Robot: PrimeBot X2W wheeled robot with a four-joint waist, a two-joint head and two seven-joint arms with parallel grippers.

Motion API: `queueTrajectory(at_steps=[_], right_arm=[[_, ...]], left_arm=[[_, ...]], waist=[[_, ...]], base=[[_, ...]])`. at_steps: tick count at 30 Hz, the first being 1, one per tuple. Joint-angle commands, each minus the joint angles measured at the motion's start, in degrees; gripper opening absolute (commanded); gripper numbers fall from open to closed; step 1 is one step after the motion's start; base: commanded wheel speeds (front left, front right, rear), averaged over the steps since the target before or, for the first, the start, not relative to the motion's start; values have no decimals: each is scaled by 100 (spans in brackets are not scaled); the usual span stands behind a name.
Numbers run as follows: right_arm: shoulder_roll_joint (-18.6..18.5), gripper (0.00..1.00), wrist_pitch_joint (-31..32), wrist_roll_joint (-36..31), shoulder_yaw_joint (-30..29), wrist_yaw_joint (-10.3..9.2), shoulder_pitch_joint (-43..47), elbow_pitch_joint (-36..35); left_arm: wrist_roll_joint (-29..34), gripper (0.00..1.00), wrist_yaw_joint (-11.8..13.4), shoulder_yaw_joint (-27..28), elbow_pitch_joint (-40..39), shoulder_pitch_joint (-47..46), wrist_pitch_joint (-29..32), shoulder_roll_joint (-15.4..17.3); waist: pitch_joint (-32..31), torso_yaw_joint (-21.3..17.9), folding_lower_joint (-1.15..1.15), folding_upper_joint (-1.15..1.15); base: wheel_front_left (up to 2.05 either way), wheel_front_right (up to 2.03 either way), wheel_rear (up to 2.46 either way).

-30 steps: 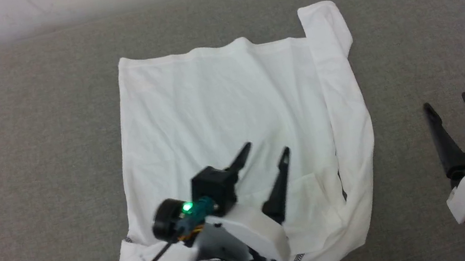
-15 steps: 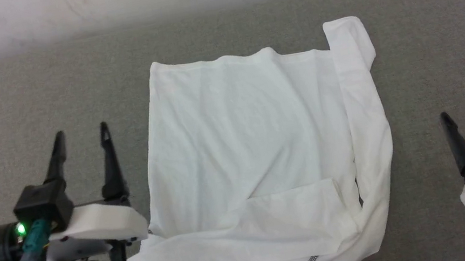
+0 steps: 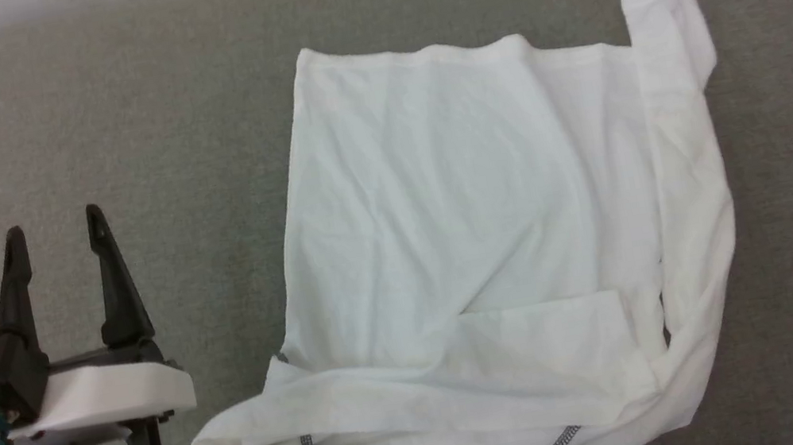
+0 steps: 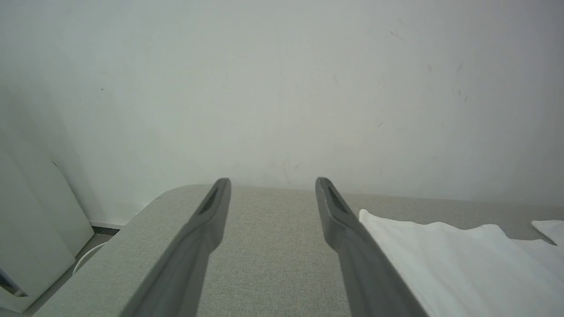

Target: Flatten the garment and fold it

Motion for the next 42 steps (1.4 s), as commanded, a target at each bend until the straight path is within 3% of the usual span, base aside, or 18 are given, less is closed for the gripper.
queueTrajectory(at_steps=[1, 7, 15, 23, 31, 32, 33, 34, 42], right_arm=[[-115, 100, 185, 101, 75, -11, -344, 251], [-583, 100, 1452, 430, 384, -11, -1617, 1175], [-868, 100, 3198, 680, 726, -11, -2967, 1730], [-956, 100, 3725, 419, 756, -11, -3631, 1972], [-960, 100, 4118, 188, 749, -11, -3431, 2436], [-948, 81, 4220, 176, 718, -11, -3381, 2505], [-928, 37, 4287, 174, 678, -11, -3344, 2544], [-906, 0, 4348, 161, 654, -11, -3305, 2562], [-902, 0, 3963, 150, 748, -11, -3169, 2042]], left_arm=[[-16, 100, 28, 51, -48, 64, -43, 31], [-30, 100, -78, 110, -174, -106, -93, 74], [-45, 100, -216, 215, -239, -373, -195, 61], [-43, 100, -340, 315, -192, -532, -306, -70], [2, 100, -503, 422, -20, -579, -368, -265], [16, 100, -516, 431, -4, -570, -372, -289], [31, 100, -527, 438, 4, -558, -374, -310], [42, 100, -538, 449, 12, -544, -376, -328], [138, 100, -625, 408, 167, -466, -383, -417]], waist=[[399, 283, -1, 0], [1007, 565, -1, 0], [1712, 836, -1, 0], [2232, 1053, -1, 0], [2433, 1137, -1, 0], [2426, 1134, -1, 0], [2418, 1128, -1, 0], [2402, 1120, -1, 0], [2039, 965, -1, 0]], base=[[0, 0, 0], [0, 0, 0], [0, 0, 0], [0, 0, 0], [0, 0, 0], [0, 0, 0], [0, 0, 0], [0, 0, 0], [0, 0, 0]])
